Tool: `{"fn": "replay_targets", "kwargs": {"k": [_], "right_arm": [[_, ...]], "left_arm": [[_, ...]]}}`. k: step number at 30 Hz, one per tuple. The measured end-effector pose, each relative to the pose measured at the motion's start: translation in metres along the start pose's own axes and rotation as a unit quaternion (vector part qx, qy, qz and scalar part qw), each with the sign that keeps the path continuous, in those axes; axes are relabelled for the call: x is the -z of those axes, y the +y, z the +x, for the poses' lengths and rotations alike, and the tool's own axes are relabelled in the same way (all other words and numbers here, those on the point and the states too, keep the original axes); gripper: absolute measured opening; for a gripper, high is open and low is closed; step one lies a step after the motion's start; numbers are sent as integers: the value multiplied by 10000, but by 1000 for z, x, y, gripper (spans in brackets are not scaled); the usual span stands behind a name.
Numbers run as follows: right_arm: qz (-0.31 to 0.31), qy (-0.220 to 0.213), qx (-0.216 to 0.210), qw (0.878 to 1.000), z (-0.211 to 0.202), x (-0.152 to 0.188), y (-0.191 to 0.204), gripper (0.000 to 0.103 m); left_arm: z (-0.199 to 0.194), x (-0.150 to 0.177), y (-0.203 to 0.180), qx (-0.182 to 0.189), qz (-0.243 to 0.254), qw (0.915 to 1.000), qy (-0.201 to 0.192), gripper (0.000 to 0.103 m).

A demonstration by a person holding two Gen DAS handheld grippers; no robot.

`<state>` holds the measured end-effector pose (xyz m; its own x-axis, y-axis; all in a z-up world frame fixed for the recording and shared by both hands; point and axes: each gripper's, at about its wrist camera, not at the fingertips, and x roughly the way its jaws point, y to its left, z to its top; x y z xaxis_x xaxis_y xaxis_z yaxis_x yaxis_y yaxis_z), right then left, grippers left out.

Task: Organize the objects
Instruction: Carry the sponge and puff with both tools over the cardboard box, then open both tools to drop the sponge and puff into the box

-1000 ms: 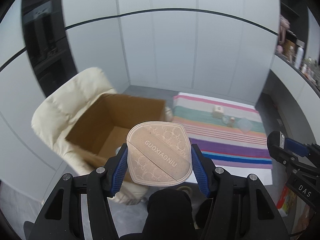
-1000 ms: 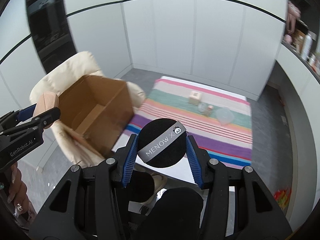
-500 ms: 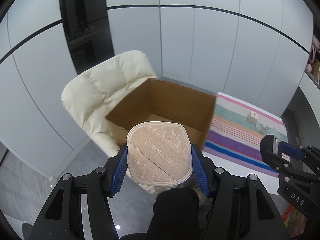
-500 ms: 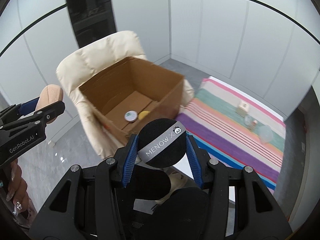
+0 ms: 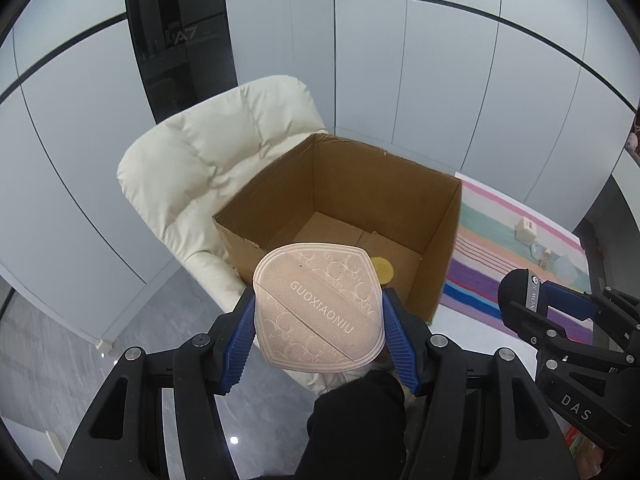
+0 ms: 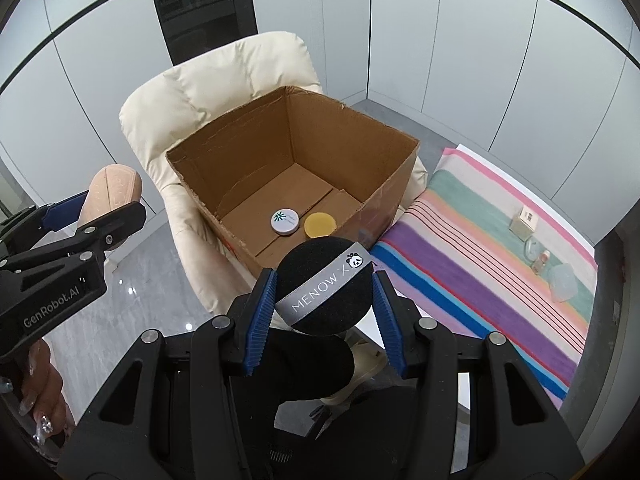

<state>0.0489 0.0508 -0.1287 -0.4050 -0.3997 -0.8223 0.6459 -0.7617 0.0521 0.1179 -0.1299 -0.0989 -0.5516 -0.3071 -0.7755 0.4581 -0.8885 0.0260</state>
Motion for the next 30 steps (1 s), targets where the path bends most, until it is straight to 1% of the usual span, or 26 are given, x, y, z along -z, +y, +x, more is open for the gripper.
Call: {"fn": "replay_targets", "kwargs": {"k": [9,12,18,21,25,30], "right_arm": [[41,164,-49,9998,57,-28,-5,50],[21,224,-27,9997,75,-38,-4,50],[-36,295,13,9996,112,-60,4,50],[-23,303,23,9995,128,-71,7,50],[-45,294,19,9996,149,-87,2,50],[-102,257,36,9996,169,-103,-1,50]], "left_arm": [[52,-23,12,-232,-148,9995,169,62],[68,-29,16,-437,-167,9987,203,62],[111,-47,24,-434,-342,9974,456,62],[131,-64,22,-524,-276,9974,422,62],[152,-81,21,-507,-247,9976,407,62],[177,-90,21,-574,-206,9969,493,62]]}}
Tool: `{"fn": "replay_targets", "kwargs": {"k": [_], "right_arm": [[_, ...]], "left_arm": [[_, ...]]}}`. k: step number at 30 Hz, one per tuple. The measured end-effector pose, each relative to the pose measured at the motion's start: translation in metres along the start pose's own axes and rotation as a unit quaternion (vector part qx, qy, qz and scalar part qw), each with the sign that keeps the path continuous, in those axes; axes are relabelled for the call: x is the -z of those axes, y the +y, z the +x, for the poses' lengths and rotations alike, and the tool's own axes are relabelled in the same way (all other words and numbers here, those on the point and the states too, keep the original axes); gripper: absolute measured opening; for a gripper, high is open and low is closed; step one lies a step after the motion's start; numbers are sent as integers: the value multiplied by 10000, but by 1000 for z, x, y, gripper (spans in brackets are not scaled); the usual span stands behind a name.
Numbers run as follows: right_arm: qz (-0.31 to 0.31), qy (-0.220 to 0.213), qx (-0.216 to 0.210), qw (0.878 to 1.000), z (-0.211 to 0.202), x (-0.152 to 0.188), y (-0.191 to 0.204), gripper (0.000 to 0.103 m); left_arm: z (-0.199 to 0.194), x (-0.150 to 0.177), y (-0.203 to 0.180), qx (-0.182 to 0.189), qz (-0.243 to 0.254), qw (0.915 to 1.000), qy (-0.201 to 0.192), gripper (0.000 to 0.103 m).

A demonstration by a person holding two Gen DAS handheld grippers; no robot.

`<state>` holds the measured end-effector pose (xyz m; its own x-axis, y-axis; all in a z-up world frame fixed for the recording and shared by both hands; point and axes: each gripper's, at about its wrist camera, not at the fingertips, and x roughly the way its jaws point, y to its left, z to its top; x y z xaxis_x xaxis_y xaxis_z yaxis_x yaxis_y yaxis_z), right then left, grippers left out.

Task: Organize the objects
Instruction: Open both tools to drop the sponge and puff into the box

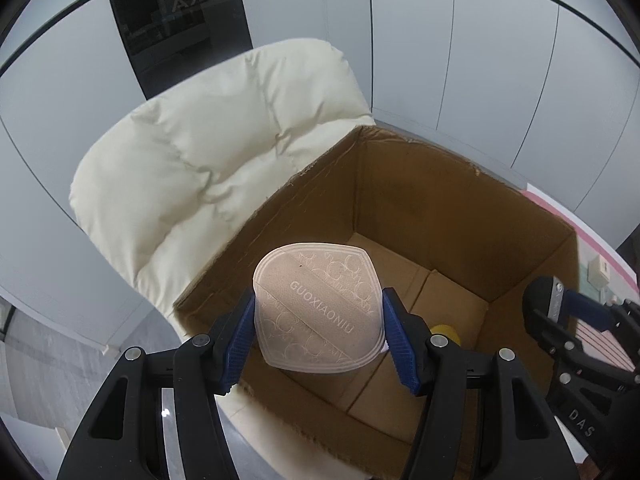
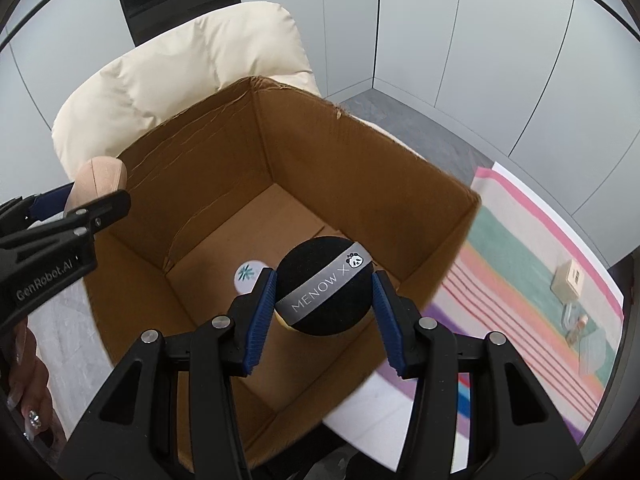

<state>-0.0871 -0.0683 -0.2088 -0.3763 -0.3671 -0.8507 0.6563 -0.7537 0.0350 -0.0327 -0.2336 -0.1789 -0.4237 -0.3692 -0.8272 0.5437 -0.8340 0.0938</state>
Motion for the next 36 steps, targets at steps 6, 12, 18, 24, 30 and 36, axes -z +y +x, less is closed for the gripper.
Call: {"fn": "replay_targets", "kwargs": {"k": [6,12,18,24,30,36], "right_arm": [[-2,-2,-64,10000,17,-11,-7,53],[-226,-183,59,9996,18,-13,-3,103],[-47,-109,-74,9999,19,-12,-9,103],[57,-115,-95,9999,19,-10,-14,103],[197,-159,-139,9996,14,-12,-18,103],[231,-141,-84,9996,8,-12,-19,103]], "left_arm": [[16,0,-2,152,-23,9999,8,71],[12,-2,-8,110,90,9998,-102,103],[19,0,-5,83,23,9999,69,103],[17,-1,2,151,-133,9997,120,103],[12,-3,4,104,-159,9998,107,103],[0,-3,10,79,-177,9998,66,103]]}}
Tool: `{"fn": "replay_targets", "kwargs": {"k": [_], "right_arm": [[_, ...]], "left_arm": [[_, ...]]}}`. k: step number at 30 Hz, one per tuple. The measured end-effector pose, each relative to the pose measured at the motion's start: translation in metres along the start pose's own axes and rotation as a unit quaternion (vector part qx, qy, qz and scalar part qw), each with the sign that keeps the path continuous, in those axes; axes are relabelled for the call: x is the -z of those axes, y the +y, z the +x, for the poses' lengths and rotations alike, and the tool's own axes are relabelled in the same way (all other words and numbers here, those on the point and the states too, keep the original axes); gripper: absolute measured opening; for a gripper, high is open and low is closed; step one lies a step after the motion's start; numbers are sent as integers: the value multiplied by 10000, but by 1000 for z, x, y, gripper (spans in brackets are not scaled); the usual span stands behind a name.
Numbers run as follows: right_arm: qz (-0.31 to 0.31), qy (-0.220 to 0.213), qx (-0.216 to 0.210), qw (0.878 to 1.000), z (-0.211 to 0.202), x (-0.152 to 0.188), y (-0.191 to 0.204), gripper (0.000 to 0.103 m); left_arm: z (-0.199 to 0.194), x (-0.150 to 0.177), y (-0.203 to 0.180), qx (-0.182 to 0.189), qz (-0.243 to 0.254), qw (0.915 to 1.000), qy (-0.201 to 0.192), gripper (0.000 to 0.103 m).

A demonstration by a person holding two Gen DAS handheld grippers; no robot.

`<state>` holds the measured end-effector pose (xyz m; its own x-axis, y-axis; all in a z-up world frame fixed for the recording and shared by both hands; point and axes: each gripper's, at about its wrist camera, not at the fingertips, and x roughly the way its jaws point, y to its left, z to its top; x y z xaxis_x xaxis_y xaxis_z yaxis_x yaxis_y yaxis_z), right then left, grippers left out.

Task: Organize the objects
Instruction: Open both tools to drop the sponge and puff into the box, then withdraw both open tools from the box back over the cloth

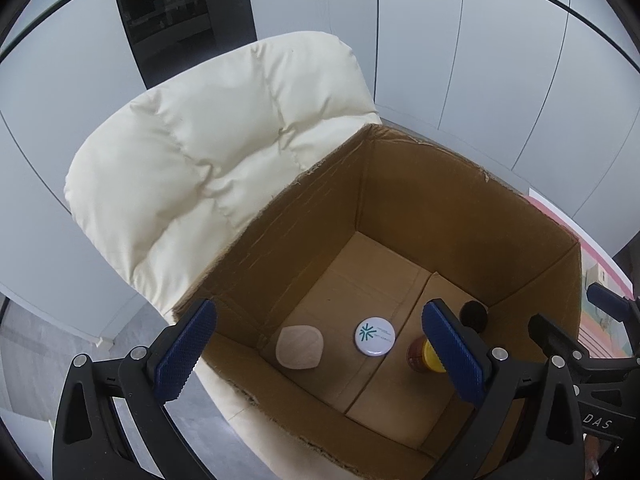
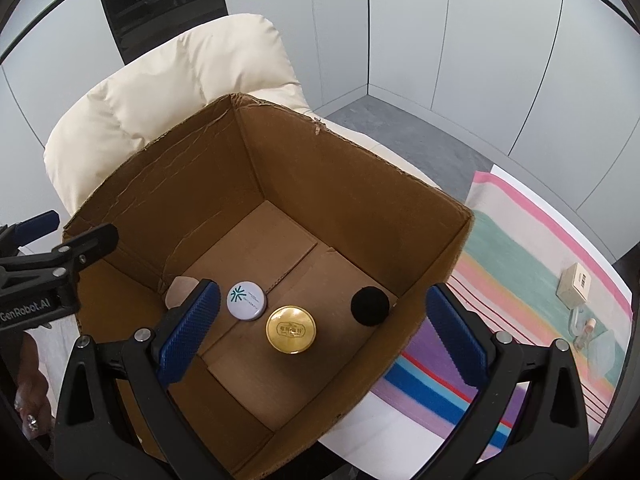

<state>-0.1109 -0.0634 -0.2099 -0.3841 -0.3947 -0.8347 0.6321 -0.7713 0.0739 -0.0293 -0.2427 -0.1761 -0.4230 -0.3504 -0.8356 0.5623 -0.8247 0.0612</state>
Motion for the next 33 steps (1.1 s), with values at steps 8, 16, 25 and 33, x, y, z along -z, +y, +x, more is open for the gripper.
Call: {"fn": "replay_targets", "kwargs": {"k": [8,16,25,33], "right_arm": [[71,-47,57,9999,-28,9,-1,103],[135,-108,102,9998,-71,35,0,103],[255,-236,193,9992,-121,65,-4,103],[394,-218,146,9989,-154,101,-5,103]], "left_arm": [[-23,13,8,12,-40,10000,45,103],[-60,38,15,-93,-21,9999,59,103],[-112,67,18,47,-109,9999,-33,103],[-146,108,13,-23,81,10000,31,103]]}}
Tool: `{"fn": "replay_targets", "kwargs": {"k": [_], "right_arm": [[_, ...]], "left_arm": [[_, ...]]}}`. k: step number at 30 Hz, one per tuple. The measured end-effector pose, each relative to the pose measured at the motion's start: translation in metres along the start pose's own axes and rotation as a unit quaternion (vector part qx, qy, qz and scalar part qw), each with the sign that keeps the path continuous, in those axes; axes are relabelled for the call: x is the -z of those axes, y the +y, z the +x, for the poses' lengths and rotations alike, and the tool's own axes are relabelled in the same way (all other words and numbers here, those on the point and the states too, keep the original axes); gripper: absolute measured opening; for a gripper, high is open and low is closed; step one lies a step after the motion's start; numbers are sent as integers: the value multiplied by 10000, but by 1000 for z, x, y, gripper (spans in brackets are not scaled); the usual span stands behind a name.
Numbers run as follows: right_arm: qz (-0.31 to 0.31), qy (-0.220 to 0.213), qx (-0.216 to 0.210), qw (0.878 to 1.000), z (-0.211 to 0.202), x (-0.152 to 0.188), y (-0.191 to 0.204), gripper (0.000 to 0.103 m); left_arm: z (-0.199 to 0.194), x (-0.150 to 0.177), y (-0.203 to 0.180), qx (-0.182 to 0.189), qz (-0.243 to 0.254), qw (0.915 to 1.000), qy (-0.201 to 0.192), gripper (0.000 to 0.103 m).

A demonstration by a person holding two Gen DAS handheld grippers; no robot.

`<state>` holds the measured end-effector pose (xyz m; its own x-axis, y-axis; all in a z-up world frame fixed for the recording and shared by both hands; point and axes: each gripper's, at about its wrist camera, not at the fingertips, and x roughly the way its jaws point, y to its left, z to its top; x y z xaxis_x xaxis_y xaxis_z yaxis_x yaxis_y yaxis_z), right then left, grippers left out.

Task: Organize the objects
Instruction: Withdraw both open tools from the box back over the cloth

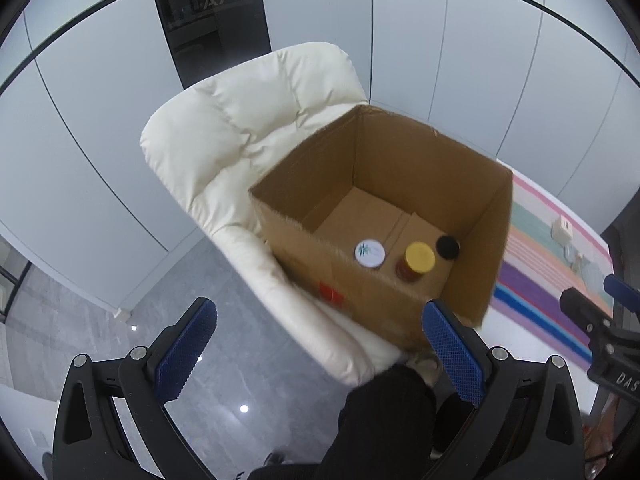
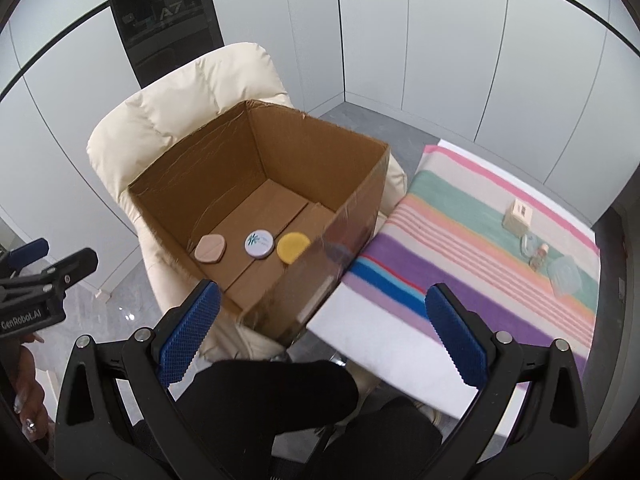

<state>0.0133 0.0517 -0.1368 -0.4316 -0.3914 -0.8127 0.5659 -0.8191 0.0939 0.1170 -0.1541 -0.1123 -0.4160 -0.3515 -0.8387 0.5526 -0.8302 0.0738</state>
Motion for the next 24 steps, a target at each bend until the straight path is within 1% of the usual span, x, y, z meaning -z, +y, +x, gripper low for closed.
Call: {"fn": "replay_targets", "kwargs": {"k": [4,9,13,15,18,20,24], "right_arm": [[43,113,-66,9999,-13,21,-4,103],[52,226,-153,9996,-29,47,-4,103],[58,213,-165,9996,-35,57,-5,103],[80,213,-138,9996,-35,58,-7,103],[144,205,-115,9996,-36,59,-12,103],[204,150,-98,9996,-41,59,-17,103],[293,50,18,9996,-51,61,-29,103]], "left_arm": [[-21,22,-2,-53,121,9999,-83,103],[-40,41,-9,161,245,9995,-133,103],[-47,44,-19,133,412,9989,-187,103],[-48,43,-22,183,403,9988,-223,103],[-46,41,-27,212,430,9987,-176,103],[-45,40,-31,211,466,9986,-160,103],[-47,39,-39,327,460,9982,-202,103]]}}
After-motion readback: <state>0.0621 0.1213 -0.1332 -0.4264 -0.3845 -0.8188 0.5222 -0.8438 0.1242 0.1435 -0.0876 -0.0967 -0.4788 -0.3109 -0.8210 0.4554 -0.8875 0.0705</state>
